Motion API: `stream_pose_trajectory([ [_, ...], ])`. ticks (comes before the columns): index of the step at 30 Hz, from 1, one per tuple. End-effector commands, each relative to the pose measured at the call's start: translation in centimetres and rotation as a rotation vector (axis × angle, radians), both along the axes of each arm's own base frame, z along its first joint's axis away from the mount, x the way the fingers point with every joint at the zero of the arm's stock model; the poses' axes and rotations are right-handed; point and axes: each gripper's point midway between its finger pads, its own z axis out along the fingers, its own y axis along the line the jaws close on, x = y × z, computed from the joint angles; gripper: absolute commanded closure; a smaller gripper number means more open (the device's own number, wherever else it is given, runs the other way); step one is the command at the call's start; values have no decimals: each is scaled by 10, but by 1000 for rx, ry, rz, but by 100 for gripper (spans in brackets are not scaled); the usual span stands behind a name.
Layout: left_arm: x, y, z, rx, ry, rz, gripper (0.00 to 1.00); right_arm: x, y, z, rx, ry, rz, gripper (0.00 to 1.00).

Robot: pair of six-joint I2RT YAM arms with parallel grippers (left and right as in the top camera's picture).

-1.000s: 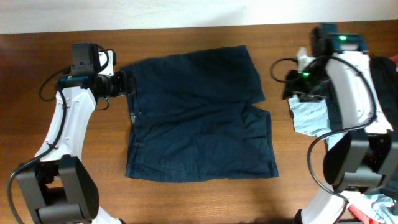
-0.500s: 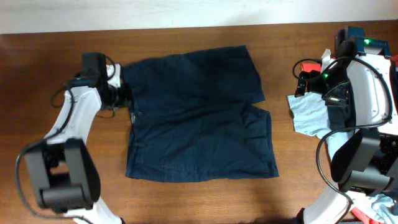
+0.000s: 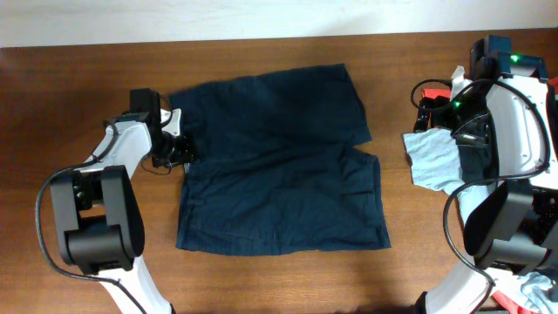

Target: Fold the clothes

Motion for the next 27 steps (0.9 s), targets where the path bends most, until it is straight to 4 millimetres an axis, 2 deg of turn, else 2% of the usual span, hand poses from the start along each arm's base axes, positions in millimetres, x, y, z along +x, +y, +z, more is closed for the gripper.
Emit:
stream_pose_trajectory([
  [1,-4,-3,-8,-21,20,-10,90,-1,-2,0,-12,1,-6,2],
  [2,-4,-4,-7,-22,19,-11,99,-1,-2,0,-12,1,-6,1],
  [6,-2,-9,-1,-58,17,-16,100,-1,-2,0,-12,1,-6,2],
  [13,13,-7,30,-46,-18,-33,100,-1,-2,0,-12,1,-6,1],
  [17,15,0,31,-5,-21,-25,99,-1,-2,0,-12,1,-6,2],
  [27,1,48,18,258,69,113,100,-1,-2,0,-12,1,-6,1],
])
